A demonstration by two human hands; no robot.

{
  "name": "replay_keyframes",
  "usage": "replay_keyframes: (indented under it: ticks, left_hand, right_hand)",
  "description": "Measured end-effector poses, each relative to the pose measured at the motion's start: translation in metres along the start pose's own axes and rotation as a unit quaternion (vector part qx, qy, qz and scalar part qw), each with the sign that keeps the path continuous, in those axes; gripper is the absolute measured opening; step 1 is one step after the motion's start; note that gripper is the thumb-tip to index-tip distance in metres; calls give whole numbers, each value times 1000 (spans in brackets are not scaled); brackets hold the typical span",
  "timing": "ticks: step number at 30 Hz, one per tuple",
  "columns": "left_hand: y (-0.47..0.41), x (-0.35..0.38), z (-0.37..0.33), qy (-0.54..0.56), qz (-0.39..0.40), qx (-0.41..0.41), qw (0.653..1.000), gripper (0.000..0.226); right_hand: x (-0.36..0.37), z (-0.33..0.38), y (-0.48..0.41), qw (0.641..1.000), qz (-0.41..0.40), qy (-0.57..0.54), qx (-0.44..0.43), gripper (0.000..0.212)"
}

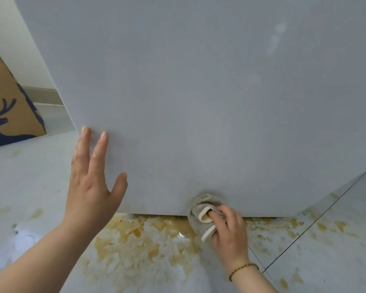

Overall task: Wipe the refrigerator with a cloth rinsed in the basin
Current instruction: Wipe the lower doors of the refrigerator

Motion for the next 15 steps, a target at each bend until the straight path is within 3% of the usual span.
replay_keyframes:
  ticks: [3, 7, 11, 15]
  left_hand:
    - [-6, -15, 1, 79, -56, -64, 993, 71]
    - [-19, -15, 15, 300, -57, -189, 933, 53]
    - [-22, -20, 14, 362, -85, -232, 899, 42]
    - [-24, -24, 20, 379, -68, -235, 892, 38]
  right_hand:
    - [-94, 24, -54, 977, -195, -61, -59, 15]
    - [-178, 20, -126, 928, -368, -38, -48, 36]
    - [-156, 33, -175, 943, -333, -7, -15, 31]
    - [-115, 73, -173, 949, -316, 5, -10, 20]
Point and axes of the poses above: each hand's wrist, its own y-axis away from the middle knuckle, its own x-axis out of the palm, z = x × y, the point moved 9 cm from there along -y, towards the middle knuckle, and after that the axes turned 5 degrees about y, right-handed, at the moved point
